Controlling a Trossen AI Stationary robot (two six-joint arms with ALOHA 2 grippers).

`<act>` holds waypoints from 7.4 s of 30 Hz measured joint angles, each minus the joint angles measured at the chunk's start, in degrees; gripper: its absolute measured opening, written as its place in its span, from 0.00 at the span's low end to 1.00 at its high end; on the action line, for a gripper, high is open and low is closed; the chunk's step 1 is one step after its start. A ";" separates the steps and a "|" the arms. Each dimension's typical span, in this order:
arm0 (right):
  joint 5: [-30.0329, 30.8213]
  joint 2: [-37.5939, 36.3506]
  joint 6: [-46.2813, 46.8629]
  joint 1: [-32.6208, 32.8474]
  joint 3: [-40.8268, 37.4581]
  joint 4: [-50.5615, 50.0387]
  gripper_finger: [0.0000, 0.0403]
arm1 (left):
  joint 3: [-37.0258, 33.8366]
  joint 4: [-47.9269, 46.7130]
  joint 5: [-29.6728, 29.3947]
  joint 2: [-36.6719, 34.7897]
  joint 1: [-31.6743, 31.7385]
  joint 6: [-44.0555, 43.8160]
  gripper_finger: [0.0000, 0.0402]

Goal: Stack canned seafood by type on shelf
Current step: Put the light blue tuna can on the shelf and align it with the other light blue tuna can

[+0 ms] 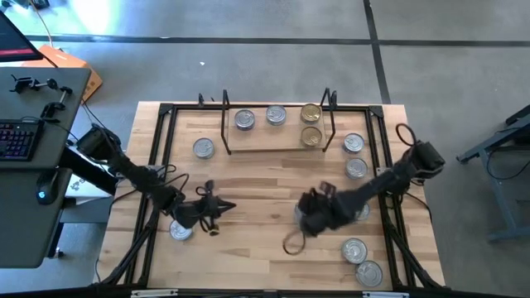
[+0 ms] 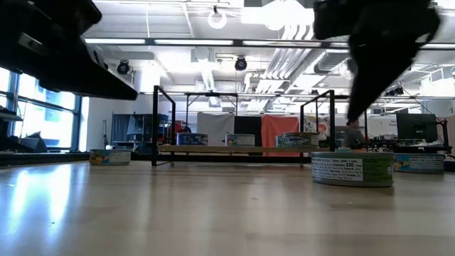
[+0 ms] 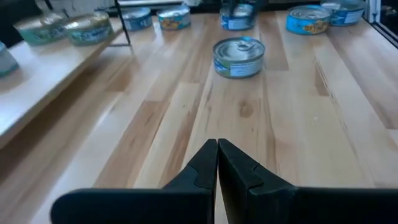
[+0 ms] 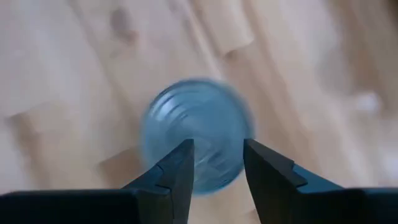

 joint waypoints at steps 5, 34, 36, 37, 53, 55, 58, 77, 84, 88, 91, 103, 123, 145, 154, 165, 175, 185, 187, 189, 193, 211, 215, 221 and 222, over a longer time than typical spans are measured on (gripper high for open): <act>6.06 -0.09 7.11 8.31 -0.18 0.71 0.32 | 0.00 2.52 -2.02 0.00 -2.19 0.02 0.01; 19.21 -3.74 22.17 22.42 -12.38 -0.61 0.32 | 18.87 15.36 12.91 15.76 5.70 12.15 0.01; 17.32 -3.74 22.19 21.85 -10.92 -6.71 0.32 | 20.48 15.45 13.49 17.08 6.54 12.45 0.01; 16.16 -3.74 22.17 21.49 -10.31 -9.24 0.32 | 21.08 14.98 13.50 17.39 6.90 12.77 0.02; 23.97 -3.74 16.98 17.78 -12.53 4.58 0.52 | 25.11 -29.30 2.90 4.23 9.40 -4.95 0.26; 24.77 -3.74 13.63 17.43 -12.53 7.88 0.56 | 25.11 -37.54 2.78 2.15 9.78 -11.08 0.28; 24.87 -3.72 9.55 16.56 -12.53 11.46 0.58 | 25.11 -50.87 2.70 -0.08 10.46 -21.01 0.32; 24.01 -3.69 2.25 14.04 -12.53 14.22 0.58 | 11.60 -74.06 3.60 0.37 29.54 -33.59 0.56; 23.87 -3.67 -0.11 13.80 -12.53 14.22 0.58 | 10.95 -65.55 6.46 0.37 41.03 -16.56 0.56; 23.10 -3.67 -0.11 13.78 -12.53 14.24 0.58 | 10.80 -63.24 10.65 0.37 47.92 -8.84 0.53; 22.06 -3.67 -0.14 13.78 -12.53 14.23 0.58 | 10.25 -60.79 14.32 0.12 52.28 -2.43 0.51; 20.88 -3.67 1.51 13.78 -12.53 16.45 0.58 | 10.27 -63.45 21.25 -0.63 51.36 -4.15 0.25; 19.31 -3.32 -34.14 8.63 -12.35 43.21 0.58 | 16.09 -50.51 37.24 0.17 21.43 -24.74 0.00; 3.20 7.65 -56.11 0.36 -12.31 69.51 0.59 | 31.46 -50.94 19.27 6.50 5.98 -0.09 0.00; 3.26 7.65 -54.97 0.34 -12.31 68.32 0.59 | 26.37 -53.22 15.56 6.62 3.00 2.15 0.27; 1.23 7.65 -61.78 0.29 -12.31 70.03 0.59 | 16.52 -40.65 15.23 6.62 5.32 10.44 0.27; -2.39 7.65 -59.51 -3.42 -12.33 70.75 0.59 | 16.72 -32.30 24.82 10.10 11.18 15.63 0.01; -5.78 9.82 -73.01 -5.15 -12.37 71.85 0.59 | 20.46 -28.86 27.76 10.19 12.11 11.93 0.00; -1.35 11.54 -77.77 -4.61 -12.35 75.08 0.59 | 21.34 -28.99 28.29 10.25 12.40 10.68 0.00; 3.16 13.76 -81.06 -4.34 -12.35 79.56 0.59 | 22.06 -28.69 28.42 10.23 12.47 9.23 0.00; 4.53 17.04 -85.73 -4.47 -12.35 85.90 0.59 | 23.23 -28.59 28.51 10.23 12.48 7.70 0.00; 5.56 19.54 -78.95 -5.35 -12.35 88.85 0.36 | 23.50 -19.65 28.42 10.16 12.77 7.54 0.00; 6.09 19.55 -71.89 -5.32 -12.33 88.16 0.29 | 23.50 -18.94 26.84 10.11 13.24 8.45 0.03; 11.87 19.58 -67.62 -4.61 -12.35 87.95 0.29 | 23.50 -23.62 26.16 8.15 15.15 7.46 0.08; 11.85 19.58 -66.62 -4.45 -12.35 87.99 0.29 | 23.50 -25.65 26.17 7.21 15.46 6.44 0.09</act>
